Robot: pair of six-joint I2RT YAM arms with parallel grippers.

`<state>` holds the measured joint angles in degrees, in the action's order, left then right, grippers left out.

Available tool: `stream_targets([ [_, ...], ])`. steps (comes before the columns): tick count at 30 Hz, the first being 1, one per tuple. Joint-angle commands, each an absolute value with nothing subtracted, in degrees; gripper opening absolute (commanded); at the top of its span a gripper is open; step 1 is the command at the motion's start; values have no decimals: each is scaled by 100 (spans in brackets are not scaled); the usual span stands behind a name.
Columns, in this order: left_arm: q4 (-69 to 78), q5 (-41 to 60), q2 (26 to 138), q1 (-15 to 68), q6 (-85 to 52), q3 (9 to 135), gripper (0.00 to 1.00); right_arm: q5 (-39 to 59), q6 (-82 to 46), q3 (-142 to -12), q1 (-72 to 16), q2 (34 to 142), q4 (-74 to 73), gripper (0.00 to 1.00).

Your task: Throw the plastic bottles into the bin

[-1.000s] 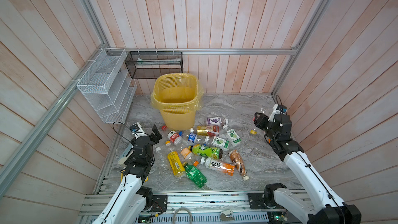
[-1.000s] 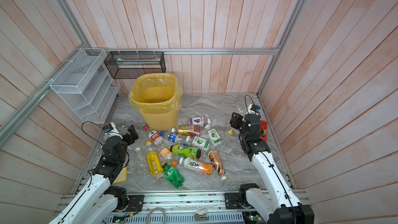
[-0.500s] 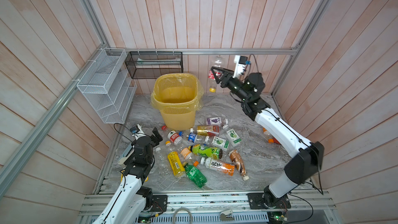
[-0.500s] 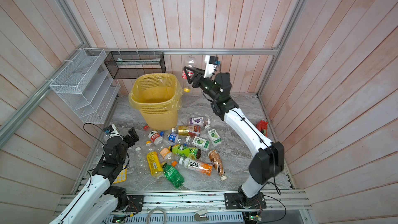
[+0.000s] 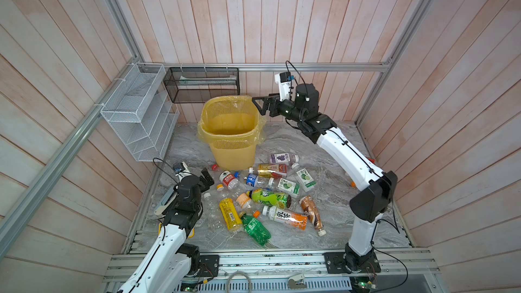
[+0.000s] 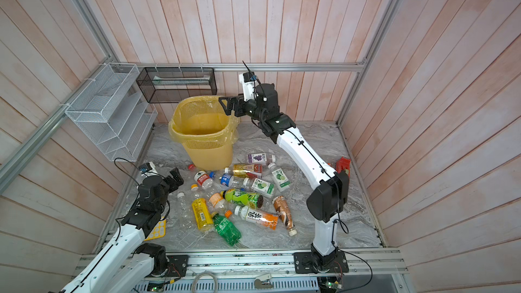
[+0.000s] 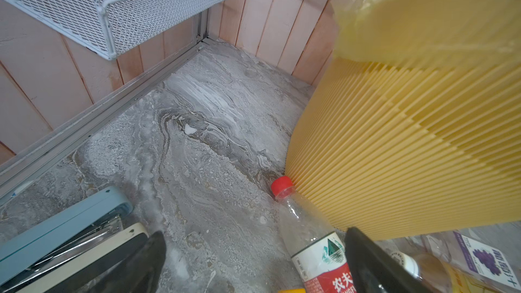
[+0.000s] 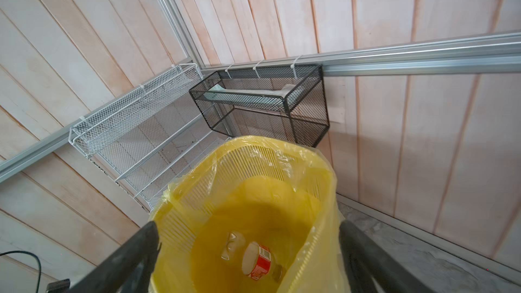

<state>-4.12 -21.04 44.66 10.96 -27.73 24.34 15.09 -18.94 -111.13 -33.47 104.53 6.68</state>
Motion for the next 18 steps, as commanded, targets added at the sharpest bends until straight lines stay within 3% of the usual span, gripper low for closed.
stream_targets([
  [1,-608,-2082,4318,1147,-2840,2607,100,722,-1605,-10224,-3229,9708,329,100],
  [6,-912,-2165,4209,1265,-2823,2671,100,85,-1646,-8278,-2766,8752,120,100],
  [10,-1181,-2276,4135,1364,-2906,2691,100,-463,-1857,-6665,-1901,8088,270,100],
  [18,-1275,-2337,4249,1427,-3076,2619,100,-1569,-1537,-5258,-610,7897,899,98],
])
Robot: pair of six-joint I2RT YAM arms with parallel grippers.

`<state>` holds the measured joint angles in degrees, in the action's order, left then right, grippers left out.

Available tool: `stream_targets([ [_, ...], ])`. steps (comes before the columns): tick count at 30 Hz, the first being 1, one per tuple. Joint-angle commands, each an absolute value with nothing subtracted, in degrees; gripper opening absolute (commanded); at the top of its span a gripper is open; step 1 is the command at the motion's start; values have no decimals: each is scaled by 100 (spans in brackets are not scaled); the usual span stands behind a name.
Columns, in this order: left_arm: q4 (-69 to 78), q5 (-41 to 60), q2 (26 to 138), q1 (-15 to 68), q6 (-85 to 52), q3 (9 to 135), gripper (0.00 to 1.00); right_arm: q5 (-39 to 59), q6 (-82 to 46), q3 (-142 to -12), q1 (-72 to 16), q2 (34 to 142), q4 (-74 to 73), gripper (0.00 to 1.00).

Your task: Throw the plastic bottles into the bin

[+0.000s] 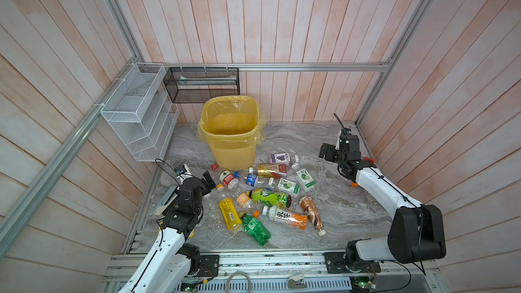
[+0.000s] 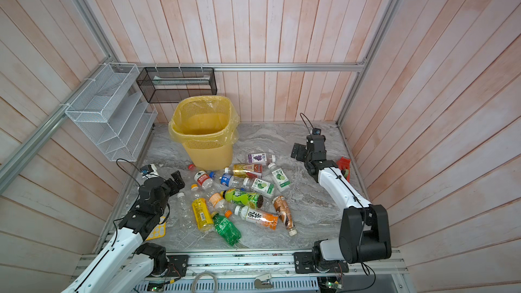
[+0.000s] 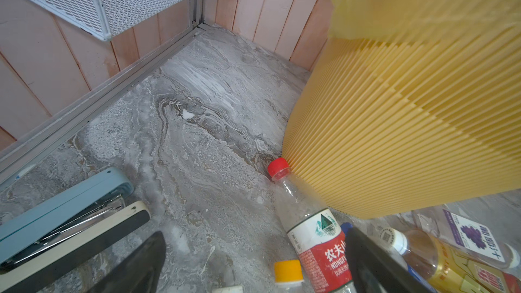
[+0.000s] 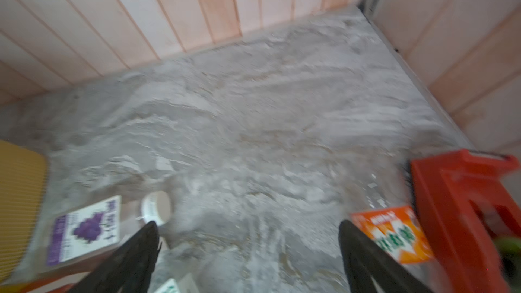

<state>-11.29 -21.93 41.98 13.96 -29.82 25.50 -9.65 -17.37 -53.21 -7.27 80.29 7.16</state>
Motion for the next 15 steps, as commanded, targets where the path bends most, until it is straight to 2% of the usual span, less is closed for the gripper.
stream_targets([
  [1,-1283,-2346,4294,1434,-3079,2626,99,-1696,-1472,-5203,-523,7994,962,98],
  [15,-1140,-2353,4508,1448,-2980,2575,100,-2422,-1058,-5553,-5,9352,1250,96],
])
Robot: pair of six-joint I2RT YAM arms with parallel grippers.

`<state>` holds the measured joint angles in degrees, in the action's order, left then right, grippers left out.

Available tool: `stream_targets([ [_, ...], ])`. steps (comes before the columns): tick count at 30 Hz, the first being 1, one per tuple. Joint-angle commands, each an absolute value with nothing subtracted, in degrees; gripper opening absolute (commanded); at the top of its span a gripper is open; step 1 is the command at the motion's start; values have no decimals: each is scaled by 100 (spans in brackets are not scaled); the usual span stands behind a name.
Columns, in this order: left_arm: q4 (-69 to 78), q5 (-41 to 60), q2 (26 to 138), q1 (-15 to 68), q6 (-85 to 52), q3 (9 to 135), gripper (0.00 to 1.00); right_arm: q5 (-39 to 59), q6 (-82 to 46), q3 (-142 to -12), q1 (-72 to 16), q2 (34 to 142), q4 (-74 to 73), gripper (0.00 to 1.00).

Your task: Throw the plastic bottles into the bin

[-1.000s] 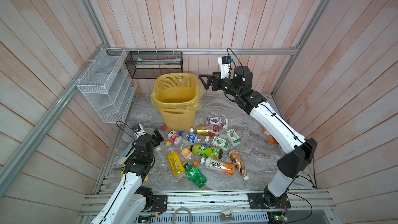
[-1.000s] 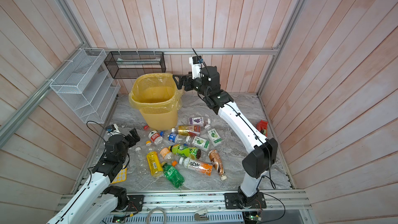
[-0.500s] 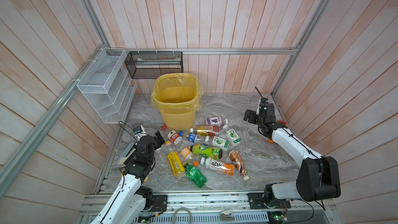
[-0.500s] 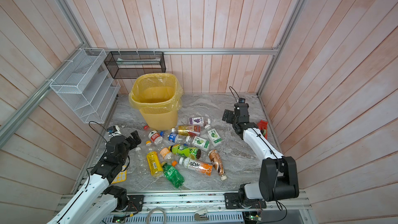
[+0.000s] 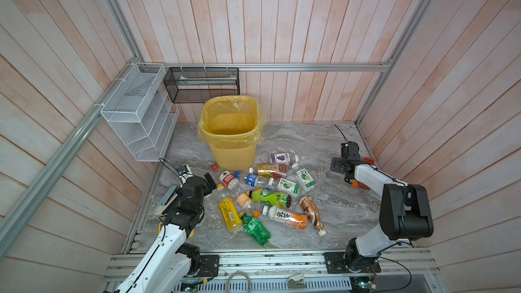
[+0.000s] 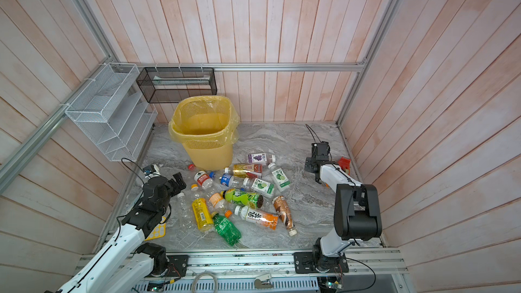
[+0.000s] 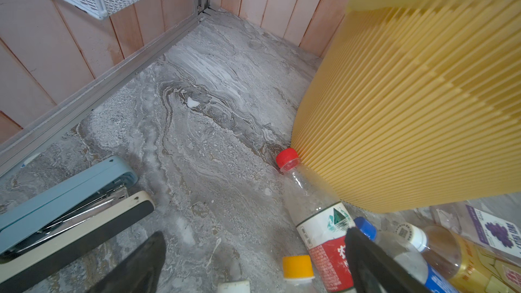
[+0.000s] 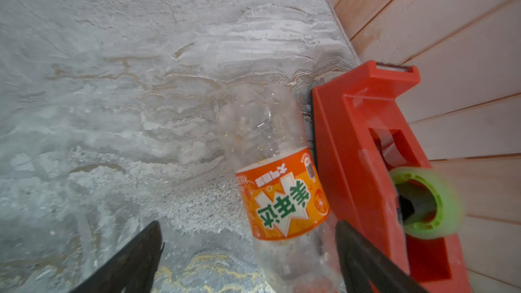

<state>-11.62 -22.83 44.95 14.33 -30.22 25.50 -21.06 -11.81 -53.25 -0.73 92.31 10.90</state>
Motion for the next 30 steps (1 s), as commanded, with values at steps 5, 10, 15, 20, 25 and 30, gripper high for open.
stream_targets([
  [5,-1073,-2347,4521,1444,-2970,2540,100,-2316,-911,-5641,73,9618,1217,91],
  [10,-1046,-2347,4574,1443,-2971,2535,100,-1838,-775,-5836,97,10019,1236,78],
  [15,-1103,-2347,4506,1449,-3001,2553,100,-1396,-729,-5989,91,10318,1290,66],
  [20,-1151,-2373,4373,1447,-3088,2498,100,-952,-729,-5959,97,10268,1172,46],
  [25,-1358,-2425,4190,1448,-3291,2504,100,-180,-919,-5656,84,9330,737,41],
  [30,-1651,-2459,4040,1449,-3396,2572,100,805,-1447,-5326,92,7775,-141,41],
])
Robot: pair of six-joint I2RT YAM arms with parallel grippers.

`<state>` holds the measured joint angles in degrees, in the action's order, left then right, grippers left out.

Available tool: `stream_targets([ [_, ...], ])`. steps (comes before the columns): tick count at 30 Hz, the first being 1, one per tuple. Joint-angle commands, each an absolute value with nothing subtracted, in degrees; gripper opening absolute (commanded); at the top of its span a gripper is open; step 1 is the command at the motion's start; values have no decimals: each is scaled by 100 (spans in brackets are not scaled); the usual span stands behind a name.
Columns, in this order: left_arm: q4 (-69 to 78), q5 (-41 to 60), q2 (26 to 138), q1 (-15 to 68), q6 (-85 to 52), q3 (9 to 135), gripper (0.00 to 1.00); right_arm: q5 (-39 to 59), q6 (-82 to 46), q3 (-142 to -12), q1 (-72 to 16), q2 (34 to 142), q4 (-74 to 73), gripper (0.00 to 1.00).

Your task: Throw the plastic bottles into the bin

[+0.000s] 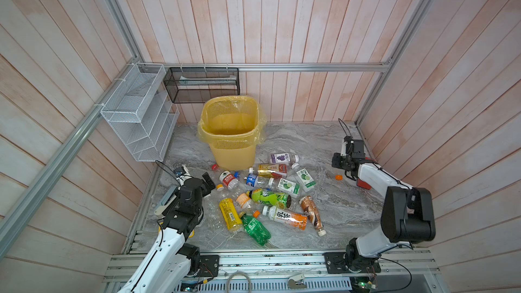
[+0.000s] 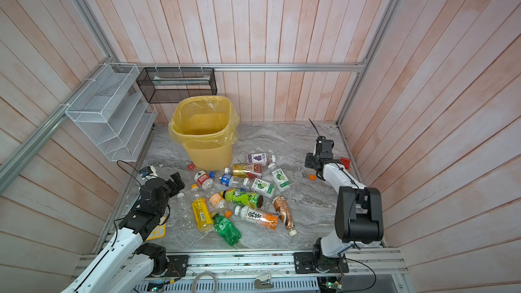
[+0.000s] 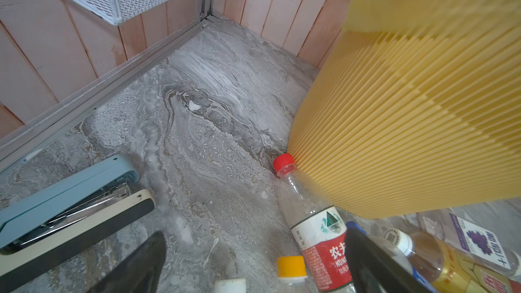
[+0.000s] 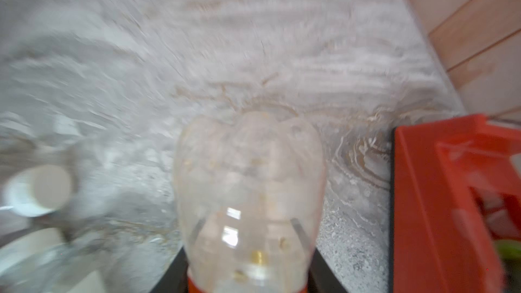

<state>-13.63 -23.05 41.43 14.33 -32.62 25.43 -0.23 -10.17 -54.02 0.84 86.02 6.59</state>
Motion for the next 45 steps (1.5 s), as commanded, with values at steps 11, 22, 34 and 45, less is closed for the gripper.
stream_targets([
  [11,-1888,-2585,4003,1659,-3602,2581,100,2215,-3396,-6560,-1504,7409,-2645,40],
  [22,-2278,-3086,4416,2323,-4068,2759,100,2452,-2110,-10935,-3822,10905,-40,73],
  [34,-3155,-3303,4170,2485,-4538,2872,100,1076,-1762,-10292,-3432,9878,251,98],
  [45,-1647,-1806,5668,2950,-4344,3769,100,712,-1711,-8333,-3030,9212,439,95],
])
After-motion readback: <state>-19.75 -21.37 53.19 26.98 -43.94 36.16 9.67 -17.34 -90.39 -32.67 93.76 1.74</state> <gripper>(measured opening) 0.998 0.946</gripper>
